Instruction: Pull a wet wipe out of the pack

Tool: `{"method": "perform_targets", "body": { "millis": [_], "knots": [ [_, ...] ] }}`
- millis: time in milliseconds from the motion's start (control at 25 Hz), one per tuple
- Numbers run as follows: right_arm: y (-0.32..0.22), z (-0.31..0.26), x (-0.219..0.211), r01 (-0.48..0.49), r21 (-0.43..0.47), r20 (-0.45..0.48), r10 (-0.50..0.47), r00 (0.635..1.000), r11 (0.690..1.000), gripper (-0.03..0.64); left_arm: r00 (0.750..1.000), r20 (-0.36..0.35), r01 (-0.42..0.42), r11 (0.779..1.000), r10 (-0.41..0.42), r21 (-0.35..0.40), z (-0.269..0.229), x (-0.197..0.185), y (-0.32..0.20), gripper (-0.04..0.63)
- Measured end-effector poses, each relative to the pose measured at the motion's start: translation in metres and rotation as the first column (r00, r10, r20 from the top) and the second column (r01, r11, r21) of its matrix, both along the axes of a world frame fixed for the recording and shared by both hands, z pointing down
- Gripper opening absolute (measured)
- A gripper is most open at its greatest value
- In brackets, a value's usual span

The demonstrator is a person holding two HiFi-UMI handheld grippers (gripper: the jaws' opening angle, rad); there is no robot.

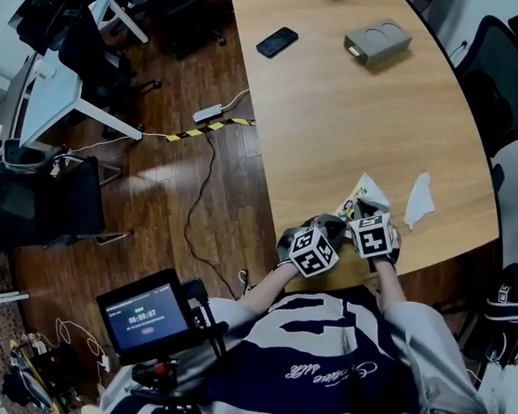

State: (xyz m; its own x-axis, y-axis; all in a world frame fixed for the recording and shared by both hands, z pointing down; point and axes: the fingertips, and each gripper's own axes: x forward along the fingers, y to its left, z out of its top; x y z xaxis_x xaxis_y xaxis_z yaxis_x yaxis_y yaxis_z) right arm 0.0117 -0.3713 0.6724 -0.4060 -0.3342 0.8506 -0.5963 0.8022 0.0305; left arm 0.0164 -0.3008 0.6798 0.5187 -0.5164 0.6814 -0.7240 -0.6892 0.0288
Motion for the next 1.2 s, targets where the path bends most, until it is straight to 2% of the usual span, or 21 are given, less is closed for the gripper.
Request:
{"method": "perform_targets", "body": {
  "millis": [160,240,320,440,600,760,840,1200],
  "knots": [
    [0.000,-0.003,0.003,-0.012,-0.026,0.031,0.013,0.999,1.000,0.002,1.000,0.003,-0.006,1.000,0.006,-0.005,0.002,0.002,-0.001,0.003],
    [0.000,-0.009,0.006,-0.055,-0.079,0.107,0.063,0.992,0.995,0.002,1.000,0.009,-0.010,1.000,0.010,0.000,0.003,0.003,0.000,0.003],
    [0.003,-0.018,0.011,-0.111,-0.168,0.205,0.145,0.968,0.979,0.000,1.000,0.014,-0.015,1.000,0.015,0.002,0.003,0.004,0.001,0.003],
    [0.009,-0.032,0.019,-0.173,-0.309,0.320,0.274,0.907,0.935,-0.002,0.999,0.021,-0.026,1.000,0.026,-0.006,0.003,0.004,0.003,0.003],
    [0.020,-0.044,0.028,-0.214,-0.427,0.416,0.401,0.816,0.879,-0.002,0.998,0.040,-0.045,0.999,0.046,-0.009,0.005,0.008,0.005,0.003],
    [0.024,-0.055,0.032,-0.231,-0.557,0.495,0.543,0.678,0.797,-0.002,0.997,0.046,-0.054,0.998,0.054,-0.017,0.005,0.008,0.006,0.003],
    [0.025,-0.057,0.032,-0.227,-0.603,0.511,0.589,0.626,0.765,-0.002,0.997,0.046,-0.055,0.998,0.056,-0.018,0.005,0.008,0.006,0.003],
    [0.034,-0.063,0.040,-0.189,-0.725,0.520,0.706,0.481,0.662,-0.003,0.996,0.047,-0.068,0.997,0.069,-0.041,0.007,0.010,0.006,0.003]
  ]
}}
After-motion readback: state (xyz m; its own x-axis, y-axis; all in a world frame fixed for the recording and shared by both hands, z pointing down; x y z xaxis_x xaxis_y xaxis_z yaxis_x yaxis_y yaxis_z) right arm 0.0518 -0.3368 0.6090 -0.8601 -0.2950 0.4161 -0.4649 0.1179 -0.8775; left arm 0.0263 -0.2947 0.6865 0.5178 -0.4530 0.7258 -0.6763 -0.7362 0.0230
